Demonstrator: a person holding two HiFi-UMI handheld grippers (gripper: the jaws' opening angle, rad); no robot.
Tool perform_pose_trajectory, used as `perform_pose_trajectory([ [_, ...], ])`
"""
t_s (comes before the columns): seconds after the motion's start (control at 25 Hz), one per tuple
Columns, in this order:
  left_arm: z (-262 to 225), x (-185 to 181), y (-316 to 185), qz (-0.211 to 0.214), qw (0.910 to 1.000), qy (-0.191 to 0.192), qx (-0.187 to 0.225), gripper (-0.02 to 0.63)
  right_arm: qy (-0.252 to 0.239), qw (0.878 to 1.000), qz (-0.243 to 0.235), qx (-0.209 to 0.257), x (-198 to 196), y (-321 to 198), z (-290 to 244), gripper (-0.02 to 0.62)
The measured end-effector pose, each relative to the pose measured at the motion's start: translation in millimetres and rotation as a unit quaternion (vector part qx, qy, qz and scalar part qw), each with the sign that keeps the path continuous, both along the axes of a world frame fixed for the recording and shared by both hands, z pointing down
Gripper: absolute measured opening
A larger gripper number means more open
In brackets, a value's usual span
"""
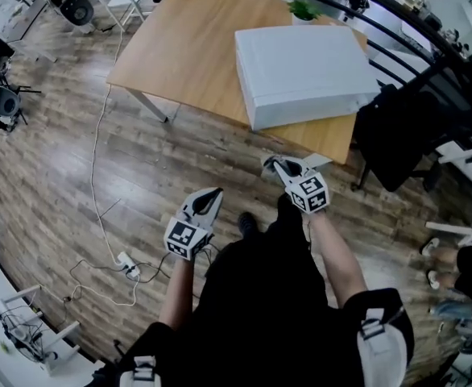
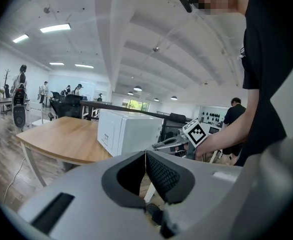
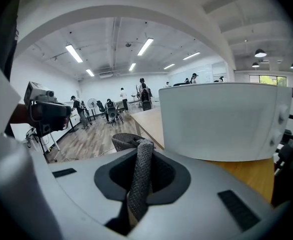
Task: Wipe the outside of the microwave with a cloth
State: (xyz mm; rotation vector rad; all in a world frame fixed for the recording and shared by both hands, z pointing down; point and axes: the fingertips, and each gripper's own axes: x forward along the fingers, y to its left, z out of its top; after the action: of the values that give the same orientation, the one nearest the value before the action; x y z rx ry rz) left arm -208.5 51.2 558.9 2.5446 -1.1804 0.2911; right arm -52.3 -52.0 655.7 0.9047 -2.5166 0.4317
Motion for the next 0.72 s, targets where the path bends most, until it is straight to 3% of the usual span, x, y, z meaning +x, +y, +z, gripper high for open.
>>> perform_pose_trajectory([
  [0.4, 4, 31, -3, 0.054, 0.9985, -0.005, -0.002, 0.006, 0.017, 0.999, 0.032, 0.022, 56, 34, -25, 0.032],
  [0.72, -1, 51, 0, 0.031, 0.9995, -0.003, -0.002, 0.006, 0.024, 0.998, 0.025, 0.053, 91, 43, -54, 0.032],
])
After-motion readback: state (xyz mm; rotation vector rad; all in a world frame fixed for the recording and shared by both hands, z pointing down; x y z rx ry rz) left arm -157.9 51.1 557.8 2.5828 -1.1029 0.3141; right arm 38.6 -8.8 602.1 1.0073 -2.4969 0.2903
